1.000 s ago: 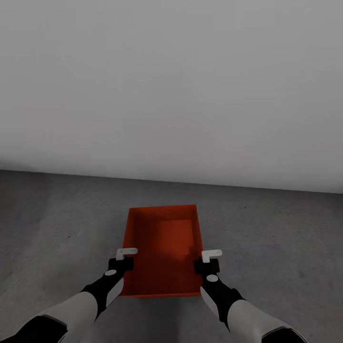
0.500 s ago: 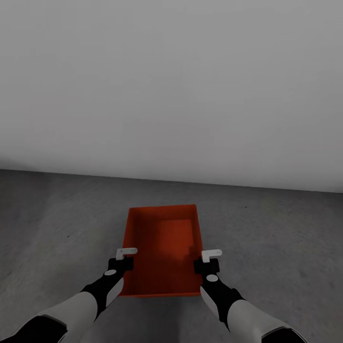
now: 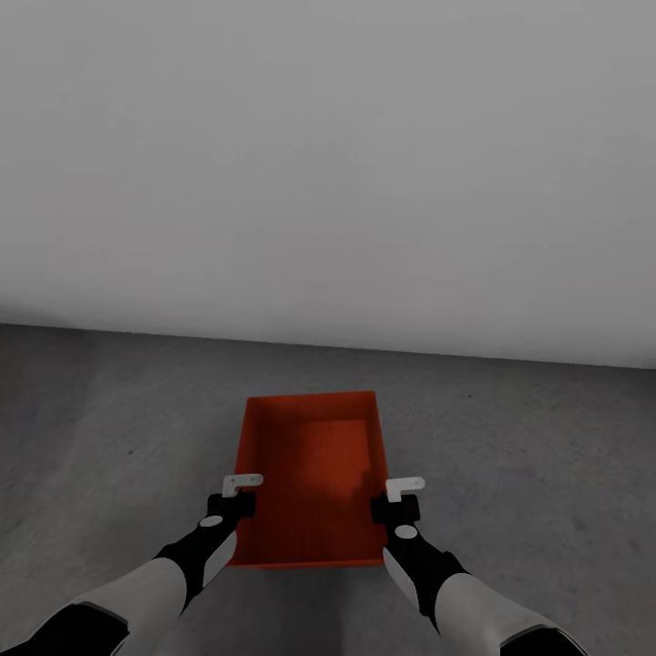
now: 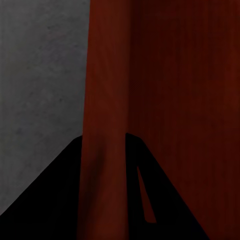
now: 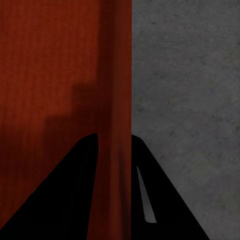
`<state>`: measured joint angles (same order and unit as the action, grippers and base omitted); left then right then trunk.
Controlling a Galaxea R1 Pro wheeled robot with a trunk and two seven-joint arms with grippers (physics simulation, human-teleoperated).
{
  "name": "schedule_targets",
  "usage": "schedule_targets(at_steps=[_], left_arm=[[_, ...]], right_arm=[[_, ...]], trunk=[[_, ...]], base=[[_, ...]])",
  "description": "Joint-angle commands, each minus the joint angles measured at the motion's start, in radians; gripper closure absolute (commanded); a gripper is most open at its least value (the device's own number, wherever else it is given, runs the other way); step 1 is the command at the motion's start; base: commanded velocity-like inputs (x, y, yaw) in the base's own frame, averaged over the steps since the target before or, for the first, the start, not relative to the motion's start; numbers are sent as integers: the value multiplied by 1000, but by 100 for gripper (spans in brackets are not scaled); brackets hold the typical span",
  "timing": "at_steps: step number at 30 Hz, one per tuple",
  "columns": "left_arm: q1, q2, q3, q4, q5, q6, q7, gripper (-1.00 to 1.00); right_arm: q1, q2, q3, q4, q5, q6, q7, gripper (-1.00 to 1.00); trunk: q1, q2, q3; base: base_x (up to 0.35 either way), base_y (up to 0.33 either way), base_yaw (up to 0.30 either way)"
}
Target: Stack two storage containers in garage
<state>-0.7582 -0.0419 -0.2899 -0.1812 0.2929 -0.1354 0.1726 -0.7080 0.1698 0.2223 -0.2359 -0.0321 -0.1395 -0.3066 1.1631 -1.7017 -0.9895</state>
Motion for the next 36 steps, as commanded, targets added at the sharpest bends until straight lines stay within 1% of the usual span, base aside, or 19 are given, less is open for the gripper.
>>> schedule_targets(at_steps=[1, 12, 18, 31, 36], left_arm=[[-1, 1, 5, -3, -6, -6, 28, 100], [-1, 1, 5, -3, -6, -6, 28, 100], [-1, 1, 5, -3, -6, -6, 28, 100], [-1, 1, 5, -3, -6, -6, 28, 100], [-1, 1, 5, -3, -6, -6, 28, 100]], right_arm=[[-1, -10, -3, 23, -20, -6, -16, 100], [-1, -10, -3, 23, -20, -6, -16, 100], [-1, -10, -3, 23, -20, -6, -16, 100], [-1, -10, -3, 23, -20, -6, -16, 100], [-1, -10, -3, 23, -20, -6, -16, 100]], trunk=[[0, 0, 0], [0, 0, 0], [23, -42, -19], [23, -42, -19], [42, -77, -35]], base=[[0, 0, 0], [0, 0, 0], [0, 0, 0], [0, 0, 0], [0, 0, 0]])
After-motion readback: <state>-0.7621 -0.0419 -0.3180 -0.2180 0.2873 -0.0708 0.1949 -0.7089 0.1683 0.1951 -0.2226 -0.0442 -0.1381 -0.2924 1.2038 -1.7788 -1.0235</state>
